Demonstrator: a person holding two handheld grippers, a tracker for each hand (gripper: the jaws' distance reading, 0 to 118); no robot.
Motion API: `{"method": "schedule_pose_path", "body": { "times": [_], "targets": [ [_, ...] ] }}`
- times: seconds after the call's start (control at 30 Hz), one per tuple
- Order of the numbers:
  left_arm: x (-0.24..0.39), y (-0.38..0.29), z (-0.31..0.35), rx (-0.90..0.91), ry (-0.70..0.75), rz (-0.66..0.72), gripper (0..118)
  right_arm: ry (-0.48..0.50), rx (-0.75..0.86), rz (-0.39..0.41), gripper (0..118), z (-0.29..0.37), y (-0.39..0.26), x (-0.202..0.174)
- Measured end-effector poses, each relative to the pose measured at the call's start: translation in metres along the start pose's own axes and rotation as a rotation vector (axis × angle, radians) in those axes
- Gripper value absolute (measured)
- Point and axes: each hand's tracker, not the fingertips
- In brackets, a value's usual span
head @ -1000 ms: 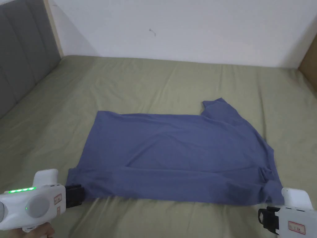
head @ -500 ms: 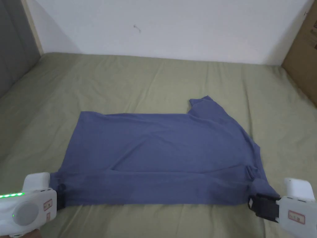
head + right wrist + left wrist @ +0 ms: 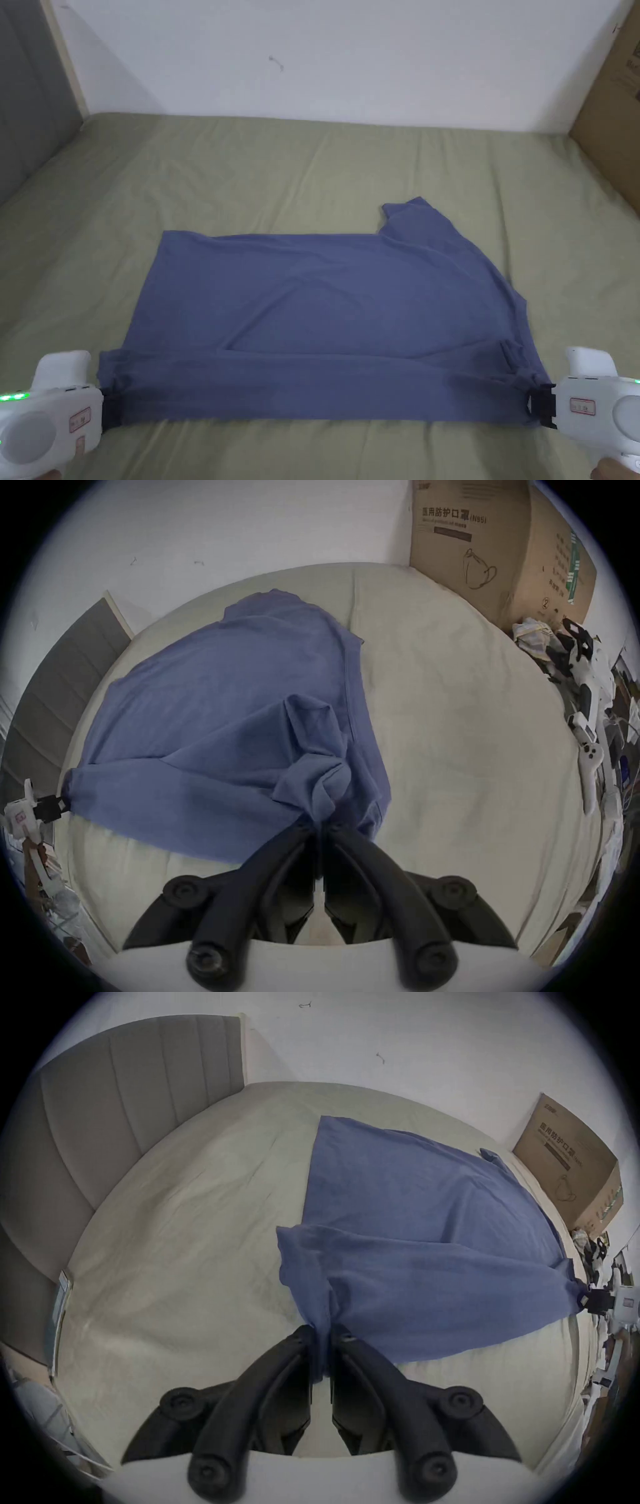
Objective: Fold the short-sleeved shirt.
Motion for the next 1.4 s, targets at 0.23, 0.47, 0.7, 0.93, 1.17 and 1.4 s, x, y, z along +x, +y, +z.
{"method": "schedule_pose_path", "body": {
  "times": [0.23, 0.47, 0.7, 0.93, 1.17, 1.4],
  "targets": [
    [0.003, -0.001, 0.028, 0.034, -0.003, -0.042, 8, 0.019, 0.046, -0.017, 4, 0.043, -0.012, 0.015],
    [0.006, -0.033, 0.058, 0.03, 0.038, -0.106, 8, 0.048, 0.049, -0.016, 4, 0.079, -0.058, 0.026],
    [-0.002, -0.086, 0.06, -0.031, 0.051, -0.106, 8, 0.045, -0.024, -0.038, 4, 0.075, -0.112, 0.036],
    [-0.002, -0.089, 0.056, -0.014, 0.157, -0.094, 89, -0.019, -0.006, -0.018, 54, 0.07, -0.113, 0.027],
    [-0.001, -0.052, 0.099, 0.132, 0.074, 0.044, 92, 0.016, 0.126, 0.05, 58, 0.11, -0.057, 0.015],
    [0.033, -0.014, 0.086, 0.167, -0.029, 0.033, 1, 0.114, 0.151, 0.095, 3, 0.087, 0.002, -0.015]
  ]
}}
